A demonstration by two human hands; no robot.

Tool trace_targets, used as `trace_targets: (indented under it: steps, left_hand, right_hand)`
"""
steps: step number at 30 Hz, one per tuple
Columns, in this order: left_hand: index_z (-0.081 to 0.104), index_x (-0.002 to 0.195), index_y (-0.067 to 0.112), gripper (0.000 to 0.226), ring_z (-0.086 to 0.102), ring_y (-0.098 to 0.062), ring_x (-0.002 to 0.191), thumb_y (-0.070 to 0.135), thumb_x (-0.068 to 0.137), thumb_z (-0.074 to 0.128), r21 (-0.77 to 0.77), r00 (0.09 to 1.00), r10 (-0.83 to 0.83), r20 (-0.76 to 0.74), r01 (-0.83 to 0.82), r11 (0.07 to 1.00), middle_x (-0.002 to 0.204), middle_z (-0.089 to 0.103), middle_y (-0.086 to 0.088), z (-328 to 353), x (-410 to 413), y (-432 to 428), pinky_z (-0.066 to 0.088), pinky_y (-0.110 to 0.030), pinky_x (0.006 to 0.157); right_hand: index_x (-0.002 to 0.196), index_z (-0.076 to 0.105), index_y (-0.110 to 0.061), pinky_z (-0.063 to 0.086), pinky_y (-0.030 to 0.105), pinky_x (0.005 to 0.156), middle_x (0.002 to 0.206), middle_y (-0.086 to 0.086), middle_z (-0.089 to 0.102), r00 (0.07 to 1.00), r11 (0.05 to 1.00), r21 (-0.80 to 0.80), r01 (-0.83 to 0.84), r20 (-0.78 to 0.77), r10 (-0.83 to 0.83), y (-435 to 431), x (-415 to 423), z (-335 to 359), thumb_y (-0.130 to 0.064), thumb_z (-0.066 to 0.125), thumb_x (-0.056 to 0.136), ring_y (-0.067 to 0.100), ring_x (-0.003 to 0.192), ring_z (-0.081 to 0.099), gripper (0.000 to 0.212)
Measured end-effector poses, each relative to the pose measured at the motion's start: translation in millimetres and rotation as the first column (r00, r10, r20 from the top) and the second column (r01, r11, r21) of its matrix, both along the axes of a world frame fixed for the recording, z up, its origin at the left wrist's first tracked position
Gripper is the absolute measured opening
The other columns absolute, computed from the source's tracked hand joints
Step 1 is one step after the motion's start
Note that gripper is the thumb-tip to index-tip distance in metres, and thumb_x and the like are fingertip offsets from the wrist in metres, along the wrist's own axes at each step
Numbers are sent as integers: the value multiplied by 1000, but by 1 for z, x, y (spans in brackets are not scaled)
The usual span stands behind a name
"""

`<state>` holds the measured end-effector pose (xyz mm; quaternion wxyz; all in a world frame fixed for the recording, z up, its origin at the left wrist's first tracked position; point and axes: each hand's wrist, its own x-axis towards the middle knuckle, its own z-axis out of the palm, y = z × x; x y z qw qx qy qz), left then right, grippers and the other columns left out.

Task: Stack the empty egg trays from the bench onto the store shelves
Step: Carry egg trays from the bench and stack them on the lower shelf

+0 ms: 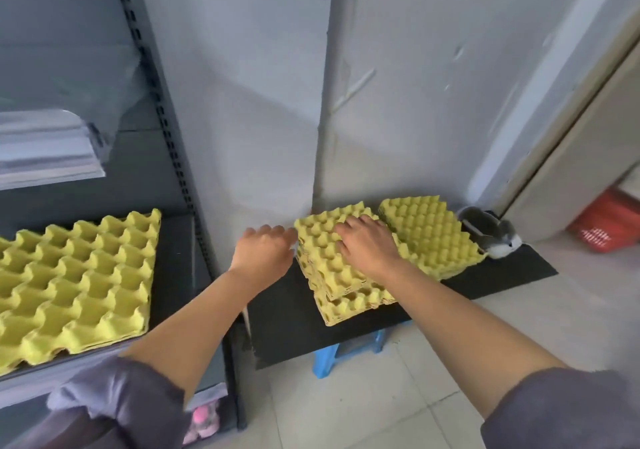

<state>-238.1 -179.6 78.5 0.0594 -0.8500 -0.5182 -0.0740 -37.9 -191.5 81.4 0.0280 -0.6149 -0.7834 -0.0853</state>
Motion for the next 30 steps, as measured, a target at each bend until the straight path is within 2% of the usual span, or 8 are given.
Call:
trace_targets:
  steps: [1,4,7,11,18,21,26,30]
  left_hand:
    - [66,89,15,16,62,-26,68,19,75,70,18,1000,-17,-9,17,1000,75,65,-1,-2,14,0,47,-31,63]
    - [59,110,20,25,59,-23,97,26,93,42,-21,998,-55,-17,55,998,104,64,2,-11,54,4,33,-28,77]
    - [58,114,23,28,57,-20,105,29,96,38,-24,994,-109,-25,109,994,113,62,6,-15,89,15,34,-28,84]
    - [59,114,21,29,58,-20,105,28,96,37,-88,986,-167,-22,165,982,112,63,5,-27,125,40,39,-28,89]
    - [56,119,23,30,57,-20,108,32,97,38,-238,971,-232,-65,210,948,117,60,4,-66,181,90,41,-33,89]
    - [54,123,26,30,55,-20,111,31,97,38,-353,972,-224,-70,186,917,121,58,4,-81,198,98,41,-33,91]
    - [51,126,27,31,53,-20,114,31,98,38,-468,983,-135,-125,62,881,126,55,3,-116,205,102,41,-30,88]
    - [50,127,27,31,52,-20,112,28,98,40,-503,987,-24,-160,-60,862,124,55,3,-141,208,96,39,-28,85]
  right_hand:
    - [120,57,-14,43,39,89,120,6,58,1000,1000,-21,-7,-6,7,-1,17,-1,-24,43,96,28,112,51,29]
    - [120,58,-15,46,38,85,114,6,59,1000,996,-84,-25,-5,25,-1,62,-7,-23,43,96,28,108,54,29]
    - [116,60,-17,48,37,83,109,4,60,1000,990,-138,-20,2,21,6,100,-15,-23,42,97,27,106,54,27]
    - [116,61,-16,49,40,81,106,4,60,1000,976,-215,-16,6,18,25,133,-27,-22,42,96,27,104,55,28]
    - [116,61,-16,45,35,73,107,6,61,999,951,-309,13,51,3,63,181,-60,-19,38,97,30,104,56,30]
    - [120,59,-17,42,33,69,108,6,60,997,935,-355,3,71,24,73,191,-77,-19,36,97,28,103,57,32]
    - [123,57,-15,46,39,76,111,6,59,993,890,-450,-70,56,106,89,200,-106,-18,39,97,29,106,55,32]
    - [118,58,-15,38,32,66,109,4,57,982,868,-467,-168,-2,189,103,202,-128,-17,40,96,26,104,54,29]
